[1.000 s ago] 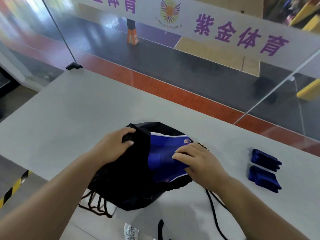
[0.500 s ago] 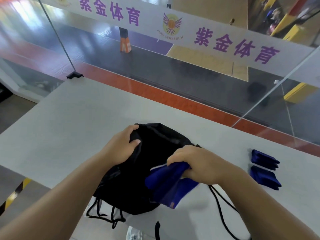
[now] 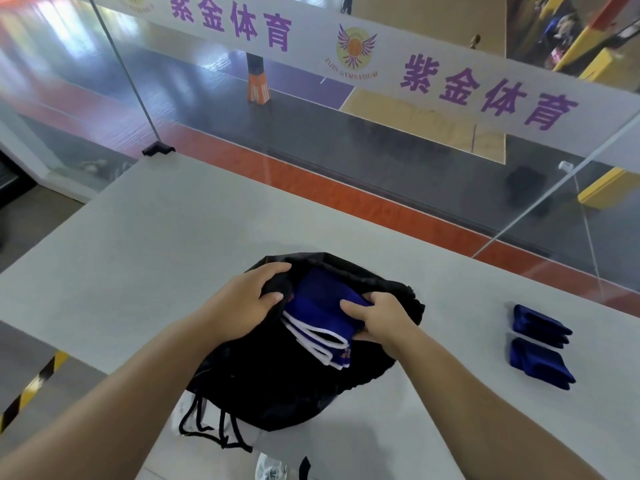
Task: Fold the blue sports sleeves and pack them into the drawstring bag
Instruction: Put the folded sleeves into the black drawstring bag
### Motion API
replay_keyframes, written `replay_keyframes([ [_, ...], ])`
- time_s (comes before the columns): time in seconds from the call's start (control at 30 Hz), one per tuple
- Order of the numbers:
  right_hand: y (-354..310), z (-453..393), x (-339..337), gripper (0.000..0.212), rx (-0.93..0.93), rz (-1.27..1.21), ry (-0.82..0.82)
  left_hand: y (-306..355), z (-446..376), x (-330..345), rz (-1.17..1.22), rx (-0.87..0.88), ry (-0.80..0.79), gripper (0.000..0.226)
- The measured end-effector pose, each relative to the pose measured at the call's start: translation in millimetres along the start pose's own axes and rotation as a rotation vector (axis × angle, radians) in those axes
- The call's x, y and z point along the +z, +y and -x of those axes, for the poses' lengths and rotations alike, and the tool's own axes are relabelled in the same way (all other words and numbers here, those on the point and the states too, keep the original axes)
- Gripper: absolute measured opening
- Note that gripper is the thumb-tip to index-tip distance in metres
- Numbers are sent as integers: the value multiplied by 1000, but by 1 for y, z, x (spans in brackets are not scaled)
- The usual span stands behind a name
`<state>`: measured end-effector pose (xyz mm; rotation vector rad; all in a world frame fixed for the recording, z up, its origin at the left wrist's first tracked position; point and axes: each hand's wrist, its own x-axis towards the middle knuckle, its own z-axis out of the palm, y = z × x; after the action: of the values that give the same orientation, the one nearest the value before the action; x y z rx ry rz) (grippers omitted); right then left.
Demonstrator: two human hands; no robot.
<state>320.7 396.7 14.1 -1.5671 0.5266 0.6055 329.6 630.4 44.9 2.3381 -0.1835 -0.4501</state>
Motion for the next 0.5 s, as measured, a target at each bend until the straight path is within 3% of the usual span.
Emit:
replay_keyframes([
  [0.13, 7, -5, 8, 40, -13, -89, -10, 7, -1, -3, -6, 35, 41, 49],
  [0.17, 9, -5, 9, 44, -25, 82, 32, 8, -1, -3, -9, 37, 38, 49],
  [0.27, 15, -7, 7, 50, -124, 1011, 186, 9, -2, -1, -19, 15, 10, 49],
  [0.3, 15, -5, 7, 48, -157, 1167, 205, 8, -2, 1, -26, 4, 2, 49],
  [0.5, 9, 11, 7, 32, -382, 1425, 210, 11, 3, 8, -155, 4, 12, 52],
])
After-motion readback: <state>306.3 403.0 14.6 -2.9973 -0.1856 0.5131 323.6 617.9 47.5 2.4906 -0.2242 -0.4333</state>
